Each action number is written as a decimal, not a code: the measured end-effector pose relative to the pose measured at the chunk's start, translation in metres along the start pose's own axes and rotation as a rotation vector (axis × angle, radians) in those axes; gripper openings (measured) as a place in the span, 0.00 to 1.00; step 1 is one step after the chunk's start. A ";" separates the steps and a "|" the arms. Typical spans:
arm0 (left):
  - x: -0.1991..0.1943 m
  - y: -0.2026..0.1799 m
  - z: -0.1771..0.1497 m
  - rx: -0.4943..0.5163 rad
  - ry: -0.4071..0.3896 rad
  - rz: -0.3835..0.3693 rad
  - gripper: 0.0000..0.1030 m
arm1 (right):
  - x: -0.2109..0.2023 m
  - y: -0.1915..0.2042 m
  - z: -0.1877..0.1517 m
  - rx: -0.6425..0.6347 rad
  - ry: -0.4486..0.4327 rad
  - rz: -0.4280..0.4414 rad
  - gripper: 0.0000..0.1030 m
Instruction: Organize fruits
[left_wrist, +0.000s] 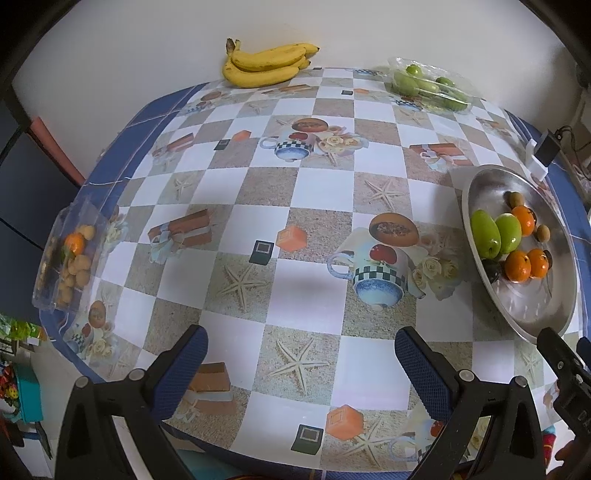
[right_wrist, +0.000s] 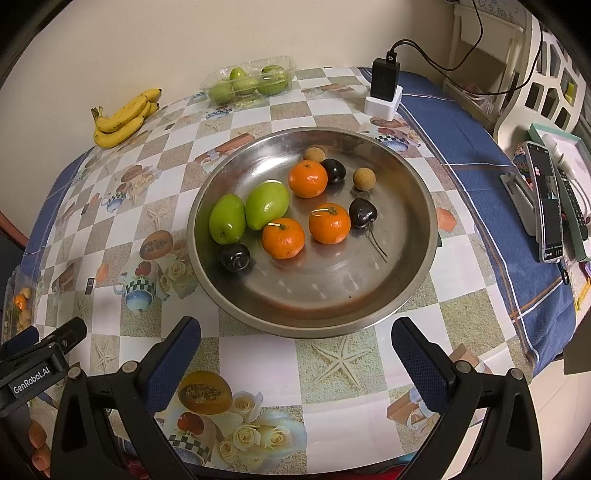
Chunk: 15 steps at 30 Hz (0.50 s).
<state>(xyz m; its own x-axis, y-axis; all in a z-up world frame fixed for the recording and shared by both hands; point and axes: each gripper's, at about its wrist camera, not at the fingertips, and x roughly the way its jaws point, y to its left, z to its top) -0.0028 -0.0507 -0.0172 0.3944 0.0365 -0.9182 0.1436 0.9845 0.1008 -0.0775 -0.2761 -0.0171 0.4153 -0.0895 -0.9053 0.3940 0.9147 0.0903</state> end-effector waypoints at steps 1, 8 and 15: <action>0.000 0.000 0.000 0.001 0.000 0.001 1.00 | 0.000 0.000 0.000 0.001 0.000 0.001 1.00; 0.000 -0.001 0.000 0.003 -0.002 -0.001 1.00 | 0.000 -0.001 0.000 0.005 0.001 0.001 1.00; -0.001 -0.003 0.000 0.014 -0.006 -0.004 1.00 | 0.000 -0.001 0.000 0.004 0.002 0.001 1.00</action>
<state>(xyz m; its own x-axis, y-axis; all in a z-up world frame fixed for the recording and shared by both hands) -0.0039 -0.0533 -0.0171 0.3991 0.0315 -0.9164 0.1575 0.9822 0.1023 -0.0778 -0.2771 -0.0173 0.4146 -0.0879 -0.9058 0.3971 0.9131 0.0932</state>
